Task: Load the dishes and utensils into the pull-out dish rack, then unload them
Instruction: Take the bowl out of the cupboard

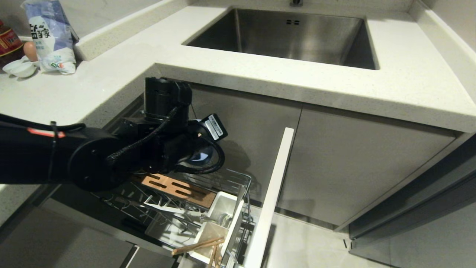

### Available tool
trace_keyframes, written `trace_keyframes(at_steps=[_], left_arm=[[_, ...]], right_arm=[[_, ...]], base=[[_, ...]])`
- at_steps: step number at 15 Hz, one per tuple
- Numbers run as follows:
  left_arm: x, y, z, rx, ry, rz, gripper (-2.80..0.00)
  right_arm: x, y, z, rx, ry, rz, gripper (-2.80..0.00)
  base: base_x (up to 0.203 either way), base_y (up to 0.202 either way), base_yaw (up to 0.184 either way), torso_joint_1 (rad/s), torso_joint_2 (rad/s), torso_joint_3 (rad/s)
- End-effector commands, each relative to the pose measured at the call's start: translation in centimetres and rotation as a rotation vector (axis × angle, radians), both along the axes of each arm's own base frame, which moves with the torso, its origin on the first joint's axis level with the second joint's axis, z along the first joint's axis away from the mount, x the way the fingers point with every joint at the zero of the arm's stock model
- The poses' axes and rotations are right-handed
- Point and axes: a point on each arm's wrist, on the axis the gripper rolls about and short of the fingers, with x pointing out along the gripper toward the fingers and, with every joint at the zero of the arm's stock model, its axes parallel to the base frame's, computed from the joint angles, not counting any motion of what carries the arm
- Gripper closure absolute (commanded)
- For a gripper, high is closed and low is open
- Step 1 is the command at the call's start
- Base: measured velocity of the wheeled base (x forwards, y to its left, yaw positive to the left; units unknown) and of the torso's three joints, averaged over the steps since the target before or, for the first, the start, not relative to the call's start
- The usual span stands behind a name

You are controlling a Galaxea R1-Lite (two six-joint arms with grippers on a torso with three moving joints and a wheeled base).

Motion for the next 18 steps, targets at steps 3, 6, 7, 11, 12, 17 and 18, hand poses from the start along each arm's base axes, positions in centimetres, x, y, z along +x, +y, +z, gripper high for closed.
trace_keyframes(at_steps=[3, 6, 7, 11, 12, 17, 18], left_arm=[[-6.8, 3.4, 7.4, -0.089, -0.22, -0.046, 0.0], [-11.7, 6.9, 11.5, -0.102, -0.395, -0.061, 0.0], [-13.1, 8.1, 12.4, -0.09, -0.447, -0.059, 0.0], [-16.0, 12.9, 14.6, 0.075, -0.618, 0.081, 0.0], [-16.3, 13.9, 14.8, 0.12, -0.644, 0.126, 0.0], [-18.6, 18.6, 15.9, 0.385, -0.688, 0.391, 0.0], [-19.2, 19.3, 16.2, 0.432, -0.671, 0.456, 0.0]], right_arm=[[0.2, 0.0, -0.6, 0.0, 0.022, 0.001, 0.0], [0.2, 0.0, -0.6, 0.0, 0.022, 0.001, 0.0], [0.2, 0.0, -0.6, 0.0, 0.022, 0.001, 0.0], [0.2, 0.0, -0.6, 0.0, 0.022, 0.001, 0.0], [0.2, 0.0, -0.6, 0.0, 0.022, 0.001, 0.0], [0.2, 0.0, -0.6, 0.0, 0.022, 0.001, 0.0], [0.2, 0.0, -0.6, 0.0, 0.022, 0.001, 0.0]], base=[[0.0, 0.0, 0.0, 0.0, 0.0, 0.0], [0.0, 0.0, 0.0, 0.0, 0.0, 0.0], [0.0, 0.0, 0.0, 0.0, 0.0, 0.0], [0.0, 0.0, 0.0, 0.0, 0.0, 0.0], [0.0, 0.0, 0.0, 0.0, 0.0, 0.0], [0.0, 0.0, 0.0, 0.0, 0.0, 0.0], [0.0, 0.0, 0.0, 0.0, 0.0, 0.0]])
